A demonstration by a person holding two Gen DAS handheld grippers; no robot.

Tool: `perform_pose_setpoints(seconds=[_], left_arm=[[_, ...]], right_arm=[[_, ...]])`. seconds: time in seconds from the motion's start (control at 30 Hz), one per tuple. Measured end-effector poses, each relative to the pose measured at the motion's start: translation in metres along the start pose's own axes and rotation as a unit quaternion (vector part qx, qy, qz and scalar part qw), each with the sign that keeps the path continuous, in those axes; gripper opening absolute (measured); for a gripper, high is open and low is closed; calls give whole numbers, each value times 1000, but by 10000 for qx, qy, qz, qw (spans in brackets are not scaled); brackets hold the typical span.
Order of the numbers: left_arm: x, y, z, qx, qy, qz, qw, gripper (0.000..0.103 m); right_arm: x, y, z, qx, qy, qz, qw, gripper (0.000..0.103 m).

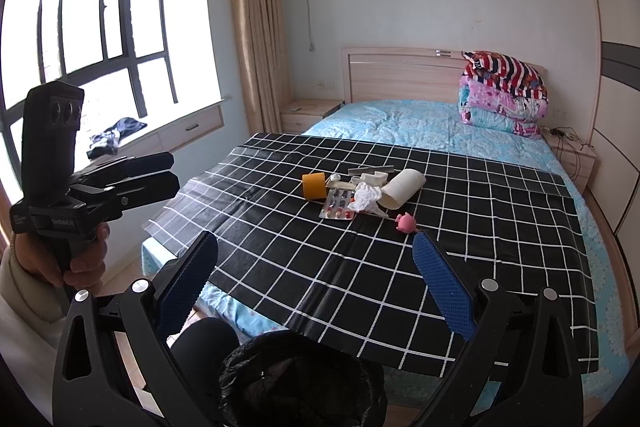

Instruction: Collect trash

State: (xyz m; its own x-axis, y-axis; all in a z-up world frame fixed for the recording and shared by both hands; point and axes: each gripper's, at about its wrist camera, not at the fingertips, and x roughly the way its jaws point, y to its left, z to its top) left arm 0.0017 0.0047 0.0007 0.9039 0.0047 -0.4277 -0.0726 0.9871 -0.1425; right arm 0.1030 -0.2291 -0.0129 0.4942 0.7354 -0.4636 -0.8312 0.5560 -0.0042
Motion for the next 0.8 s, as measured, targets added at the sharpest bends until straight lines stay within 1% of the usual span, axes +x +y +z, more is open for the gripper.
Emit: perform_pose_setpoints(seconds=[0.73, 0.8], left_arm=[[-1, 2, -1, -14, -7, 36, 10000, 95], [0, 2, -1, -23, -4, 45, 10000, 95]], right_arm=[[-2, -2, 0, 0, -12, -17, 10000, 99], [3, -1, -1, 3, -7, -21, 10000, 99]])
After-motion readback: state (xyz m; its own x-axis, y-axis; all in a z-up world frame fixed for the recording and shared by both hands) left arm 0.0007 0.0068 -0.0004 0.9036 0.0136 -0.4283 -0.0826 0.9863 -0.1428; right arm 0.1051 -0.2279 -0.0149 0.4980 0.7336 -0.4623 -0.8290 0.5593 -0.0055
